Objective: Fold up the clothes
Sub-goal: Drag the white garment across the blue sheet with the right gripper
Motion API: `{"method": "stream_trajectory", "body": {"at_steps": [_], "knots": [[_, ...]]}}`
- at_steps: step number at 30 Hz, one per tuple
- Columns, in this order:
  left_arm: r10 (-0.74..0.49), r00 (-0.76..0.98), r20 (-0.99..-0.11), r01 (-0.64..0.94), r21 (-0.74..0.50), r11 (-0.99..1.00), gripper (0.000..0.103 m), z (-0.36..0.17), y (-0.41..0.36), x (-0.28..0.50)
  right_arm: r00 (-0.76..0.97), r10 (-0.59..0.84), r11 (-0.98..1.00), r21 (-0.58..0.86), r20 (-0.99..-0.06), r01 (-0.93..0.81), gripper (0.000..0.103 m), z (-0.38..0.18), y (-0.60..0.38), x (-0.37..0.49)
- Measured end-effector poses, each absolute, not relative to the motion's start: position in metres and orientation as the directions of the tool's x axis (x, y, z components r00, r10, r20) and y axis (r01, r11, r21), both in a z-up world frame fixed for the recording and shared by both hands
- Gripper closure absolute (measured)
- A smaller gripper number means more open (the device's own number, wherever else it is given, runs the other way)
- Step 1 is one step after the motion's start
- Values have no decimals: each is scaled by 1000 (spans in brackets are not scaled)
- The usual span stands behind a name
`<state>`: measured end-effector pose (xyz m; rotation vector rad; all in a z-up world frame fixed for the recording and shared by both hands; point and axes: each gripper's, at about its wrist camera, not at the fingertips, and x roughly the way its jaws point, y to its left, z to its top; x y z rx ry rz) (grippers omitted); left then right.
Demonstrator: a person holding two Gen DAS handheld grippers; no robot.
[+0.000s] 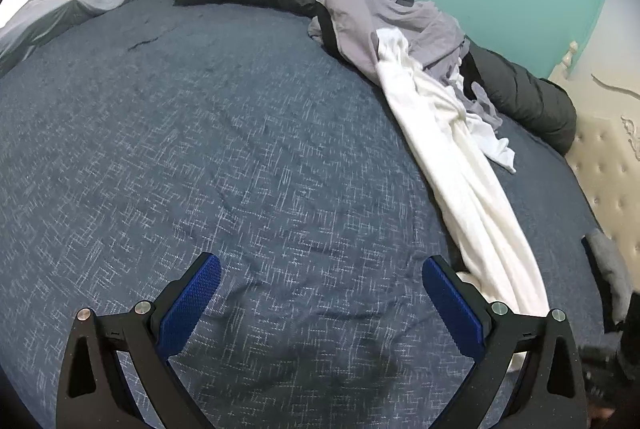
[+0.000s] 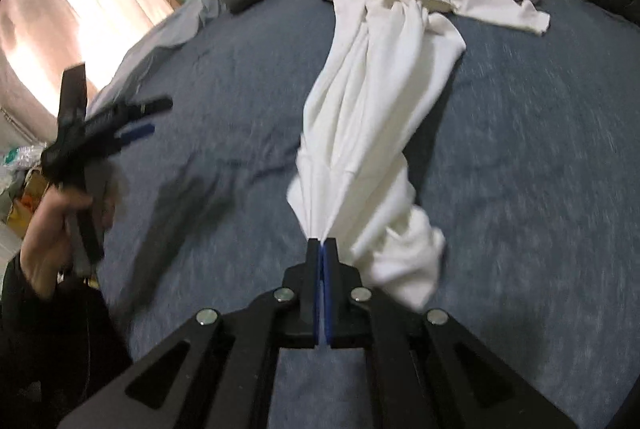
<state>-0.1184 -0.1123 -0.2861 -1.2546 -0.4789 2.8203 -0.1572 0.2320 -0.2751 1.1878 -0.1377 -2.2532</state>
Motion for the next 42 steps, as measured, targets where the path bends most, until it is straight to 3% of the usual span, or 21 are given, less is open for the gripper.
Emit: {"method": "stream_trajectory", "body": {"at_steps": [8,11,13,23,24,26,28,29,35,42], "knots": [[142,-672,-727,105,-284,-953,0,-288,-111,-120,-442,-527,-840,364,-726,402,97,-262,260,-155],[141,-673,-726,101,-279,-955,0,-287,-110,-121,-466,-499,-862,362,-731,355,46,-261,259,-190],[142,-670,-729,98,-277,-956,0,-289,-109,-122,-454,-484,-872,368,-748,323,42,-271,254,-214],[147,-651,-745,100,-276,-956,0,-297,-109,-129,-415,-436,-899,363,-799,246,43,-331,225,-286],[147,-649,-746,100,-276,-956,0,-298,-109,-129,-403,-447,-893,369,-799,259,46,-334,221,-289],[148,-645,-750,101,-275,-956,0,-300,-109,-131,-371,-462,-879,363,-805,308,77,-340,211,-290],[149,-642,-752,101,-275,-956,0,-301,-109,-132,-359,-476,-865,353,-803,357,95,-341,205,-285],[148,-641,-753,101,-274,-956,0,-301,-108,-133,-360,-480,-862,352,-800,365,98,-339,205,-282],[152,-639,-754,93,-272,-958,0,-300,-105,-133,-359,-543,-817,380,-759,433,100,-321,216,-238],[148,-654,-741,95,-275,-957,0,-292,-105,-125,-246,-586,-740,387,-772,550,101,-300,213,-150]]}}
